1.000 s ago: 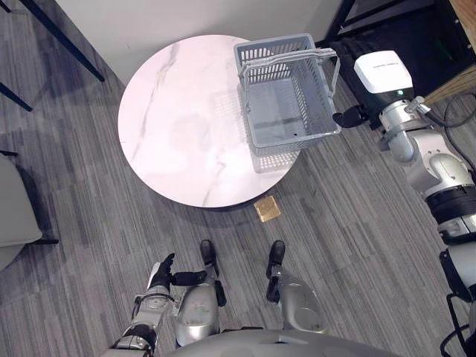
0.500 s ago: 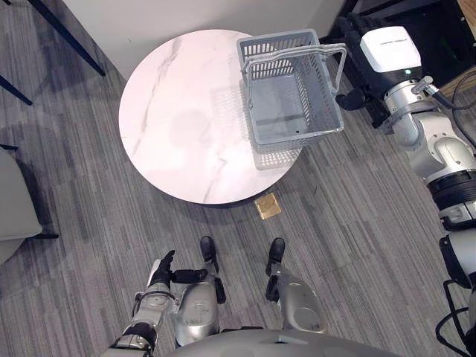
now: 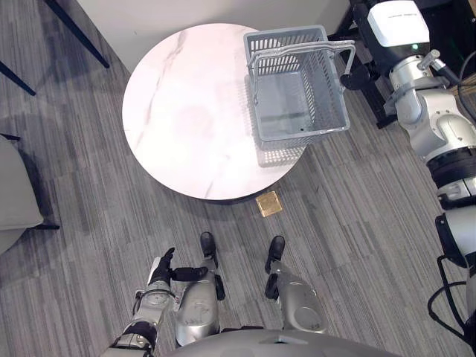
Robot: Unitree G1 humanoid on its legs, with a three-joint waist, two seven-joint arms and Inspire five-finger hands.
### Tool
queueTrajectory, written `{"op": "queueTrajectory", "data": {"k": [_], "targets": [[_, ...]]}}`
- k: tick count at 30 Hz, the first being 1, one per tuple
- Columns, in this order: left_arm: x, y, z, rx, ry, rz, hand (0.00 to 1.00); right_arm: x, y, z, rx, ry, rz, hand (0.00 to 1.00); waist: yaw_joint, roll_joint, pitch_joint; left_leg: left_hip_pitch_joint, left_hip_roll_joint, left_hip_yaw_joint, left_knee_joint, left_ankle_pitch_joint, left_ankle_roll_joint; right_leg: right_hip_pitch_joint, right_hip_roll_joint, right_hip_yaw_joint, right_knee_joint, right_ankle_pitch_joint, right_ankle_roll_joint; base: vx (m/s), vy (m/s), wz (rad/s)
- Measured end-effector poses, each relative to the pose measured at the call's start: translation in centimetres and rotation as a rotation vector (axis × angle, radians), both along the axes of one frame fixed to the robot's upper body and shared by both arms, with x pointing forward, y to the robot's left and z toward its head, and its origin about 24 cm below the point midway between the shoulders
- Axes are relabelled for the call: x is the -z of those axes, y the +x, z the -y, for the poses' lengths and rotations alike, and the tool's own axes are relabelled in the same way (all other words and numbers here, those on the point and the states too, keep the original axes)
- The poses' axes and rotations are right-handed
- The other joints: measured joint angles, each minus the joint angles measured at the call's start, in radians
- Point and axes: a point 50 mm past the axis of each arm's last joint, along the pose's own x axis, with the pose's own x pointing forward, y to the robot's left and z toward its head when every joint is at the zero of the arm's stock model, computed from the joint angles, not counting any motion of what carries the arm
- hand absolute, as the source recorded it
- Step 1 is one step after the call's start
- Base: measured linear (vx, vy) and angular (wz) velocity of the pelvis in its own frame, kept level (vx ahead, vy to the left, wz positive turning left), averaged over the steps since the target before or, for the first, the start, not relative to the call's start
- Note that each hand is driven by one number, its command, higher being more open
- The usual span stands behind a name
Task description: Pick vegetable in the basket
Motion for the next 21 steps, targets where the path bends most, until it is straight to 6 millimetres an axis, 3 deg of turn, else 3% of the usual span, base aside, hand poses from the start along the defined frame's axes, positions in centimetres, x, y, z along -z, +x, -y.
{"op": "queueTrajectory", "data": {"k": [9, 14, 21], "targets": [[-0.7, 1.2, 0.4, 0.038, 0.019, 0.049, 1.00, -1.6, 0.8, 0.1, 0.042, 0.037, 0.005, 1.00, 0.024, 0.009, 0.013, -0.045, 0.001, -0.039, 0.001, 0.014, -0.002, -0.012, 0.005, -0.042, -0.020, 0.008, -0.006, 0.02, 0.017, 0.12], [-1.4, 2.3, 1.1, 0.066, 0.009, 0.098, 1.00, -3.4, 0.9, 0.4, 0.067, 0.061, 0.034, 1.00, 0.049, 0.032, 0.041, -0.068, 0.000, -0.068, 0.001, 0.026, 0.000, -0.017, 0.005, -0.071, -0.022, 0.008, -0.006, 0.00, 0.033, 0.16], [-2.0, 3.3, 1.7, 0.088, 0.002, 0.132, 1.00, -3.0, 1.1, 1.4, 0.116, 0.091, 0.005, 1.00, 0.063, 0.043, 0.051, -0.104, -0.001, -0.095, 0.001, 0.039, 0.000, -0.039, 0.004, -0.096, -0.021, 0.009, -0.008, 0.00, 0.026, 0.10]]}}
